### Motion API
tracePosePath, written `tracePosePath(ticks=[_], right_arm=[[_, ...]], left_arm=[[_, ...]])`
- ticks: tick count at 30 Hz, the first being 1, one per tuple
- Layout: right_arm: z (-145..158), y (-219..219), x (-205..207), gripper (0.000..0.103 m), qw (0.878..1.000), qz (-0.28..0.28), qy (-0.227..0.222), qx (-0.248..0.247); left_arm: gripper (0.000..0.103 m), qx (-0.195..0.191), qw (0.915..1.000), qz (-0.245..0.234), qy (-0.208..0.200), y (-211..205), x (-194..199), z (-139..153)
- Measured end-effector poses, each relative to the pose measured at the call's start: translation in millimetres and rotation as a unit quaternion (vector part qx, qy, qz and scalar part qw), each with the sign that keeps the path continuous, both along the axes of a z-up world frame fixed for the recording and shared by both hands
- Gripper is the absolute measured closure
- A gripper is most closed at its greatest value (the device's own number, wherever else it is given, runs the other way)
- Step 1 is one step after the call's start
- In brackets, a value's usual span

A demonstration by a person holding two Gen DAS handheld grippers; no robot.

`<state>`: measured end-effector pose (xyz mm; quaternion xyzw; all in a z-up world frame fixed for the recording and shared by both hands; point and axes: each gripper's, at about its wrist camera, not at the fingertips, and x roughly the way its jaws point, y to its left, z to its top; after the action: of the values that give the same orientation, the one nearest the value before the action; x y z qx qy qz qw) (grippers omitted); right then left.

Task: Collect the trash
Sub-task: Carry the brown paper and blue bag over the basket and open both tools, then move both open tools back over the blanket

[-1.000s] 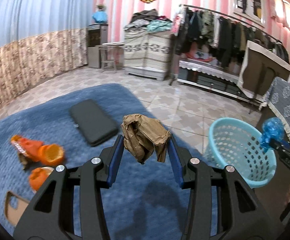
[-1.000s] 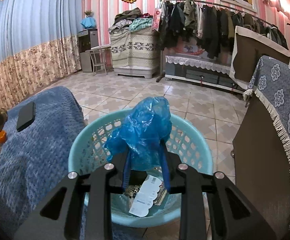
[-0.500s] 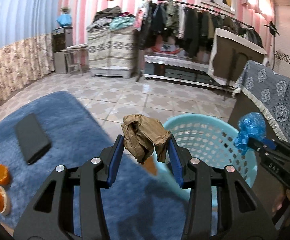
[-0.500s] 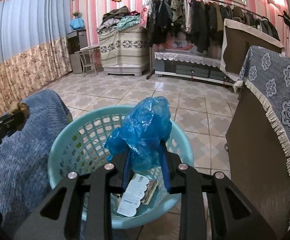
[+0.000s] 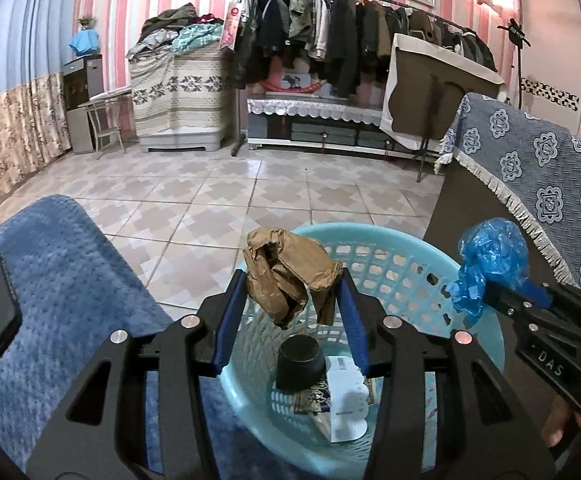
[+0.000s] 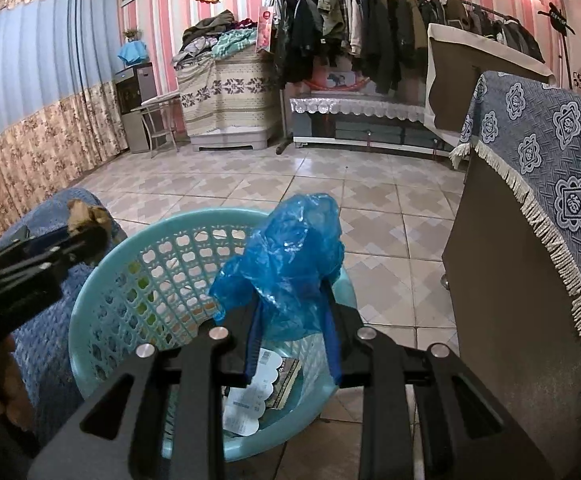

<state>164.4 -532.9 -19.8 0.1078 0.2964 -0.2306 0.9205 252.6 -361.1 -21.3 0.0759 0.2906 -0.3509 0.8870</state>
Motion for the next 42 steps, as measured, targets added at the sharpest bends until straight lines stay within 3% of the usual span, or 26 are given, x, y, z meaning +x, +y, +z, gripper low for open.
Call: tracePosePath(ticks=[5, 10, 17, 23, 24, 25, 26, 29, 31, 34, 42], right_arm=[[-1, 1, 3, 0.076, 1.0, 0.007, -0.001, 0.002], [-4, 2, 4, 0.076, 1.0, 0.011, 0.001, 0.005], [-6, 10, 16, 0.076, 1.0, 0.018, 0.007, 0.001], [-11, 16, 24, 0.073, 1.0, 0.017, 0.011, 0.006], [-11, 15, 24, 0.062, 1.0, 0.014, 0.009, 0.008], [-12, 15, 24, 0.043, 1.0, 0.009, 0.008, 0.005], [-12, 16, 23, 0.036, 1.0, 0.005, 0.007, 0.001], [-12, 18, 23, 0.03, 1.0, 0.005, 0.004, -0.005], [-12, 21, 24, 0.016, 1.0, 0.007, 0.003, -0.006], [-11, 29, 26, 0.009, 1.0, 0.015, 0.008, -0.023], [-6, 43, 25, 0.007, 0.998, 0.033, 0.003, -0.054]], left_arm=[[0.036, 0.004, 0.9999, 0.01, -0.009, -1, 3, 2], [0.012, -0.009, 0.9986, 0.05, -0.013, 22, 12, 10], [0.005, 0.005, 0.9925, 0.116, -0.038, 62, 17, 18], [0.005, 0.002, 0.9894, 0.144, -0.021, 94, 16, 17], [0.005, 0.003, 0.9888, 0.148, -0.021, 98, 16, 17], [0.005, 0.004, 0.988, 0.153, -0.019, 102, 16, 17], [0.005, 0.003, 0.9876, 0.156, -0.016, 106, 16, 17], [0.005, 0.0, 0.9869, 0.161, -0.011, 113, 14, 16], [0.005, 0.004, 0.9864, 0.164, -0.013, 115, 13, 15], [0.005, 0.011, 0.9859, 0.166, -0.018, 117, 11, 14], [0.005, 0.015, 0.984, 0.176, -0.026, 130, 3, 17]])
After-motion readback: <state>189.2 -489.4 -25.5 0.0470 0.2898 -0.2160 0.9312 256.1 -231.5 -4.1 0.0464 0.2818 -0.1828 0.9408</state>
